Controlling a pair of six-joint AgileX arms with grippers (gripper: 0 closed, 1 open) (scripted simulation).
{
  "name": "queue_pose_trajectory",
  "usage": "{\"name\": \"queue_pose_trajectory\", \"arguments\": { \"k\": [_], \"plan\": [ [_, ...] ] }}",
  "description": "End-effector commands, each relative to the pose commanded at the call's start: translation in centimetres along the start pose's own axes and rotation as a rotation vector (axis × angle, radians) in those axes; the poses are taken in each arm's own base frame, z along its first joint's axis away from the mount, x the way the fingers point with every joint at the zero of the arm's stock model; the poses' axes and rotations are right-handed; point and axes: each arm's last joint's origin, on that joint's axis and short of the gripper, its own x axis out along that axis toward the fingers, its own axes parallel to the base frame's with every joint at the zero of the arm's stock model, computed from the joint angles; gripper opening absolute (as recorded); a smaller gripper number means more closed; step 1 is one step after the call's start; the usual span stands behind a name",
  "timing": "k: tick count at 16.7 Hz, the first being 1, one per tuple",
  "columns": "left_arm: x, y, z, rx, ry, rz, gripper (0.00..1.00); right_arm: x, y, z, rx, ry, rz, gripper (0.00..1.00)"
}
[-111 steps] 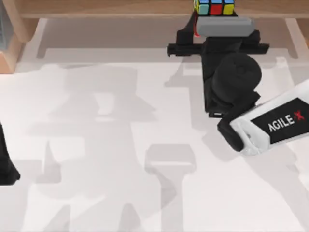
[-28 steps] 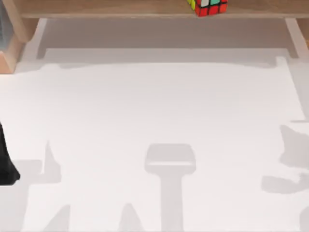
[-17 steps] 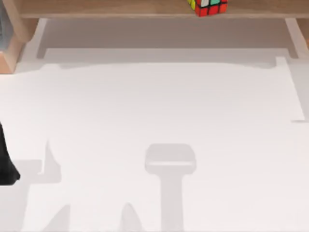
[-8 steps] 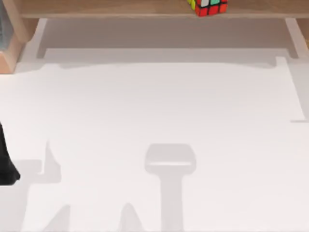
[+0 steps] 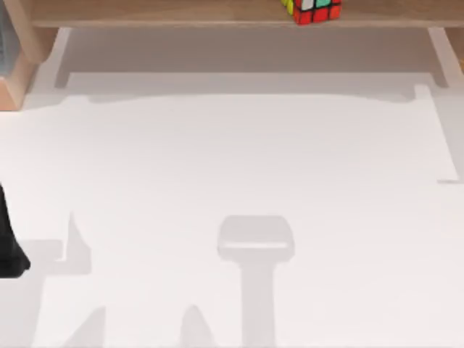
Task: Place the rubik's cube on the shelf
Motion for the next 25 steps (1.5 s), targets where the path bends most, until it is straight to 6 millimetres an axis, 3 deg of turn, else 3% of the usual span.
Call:
{"name": "queue_pose_trajectory", "arguments": {
  "k": [10, 20, 25],
  "plan": [
    [0.0, 0.0, 0.0, 0.000, 0.000, 0.000, 1.00, 0.0, 0.0, 0.0, 0.000, 0.000, 0.000, 0.02],
    [0.0, 0.0, 0.0, 0.000, 0.000, 0.000, 1.00, 0.0, 0.1, -0.1, 0.005, 0.004, 0.003, 0.00],
    [0.0, 0.0, 0.0, 0.000, 0.000, 0.000, 1.00, 3.9, -0.2, -0.4, -0.006, 0.010, -0.010, 0.00]
  ]
}}
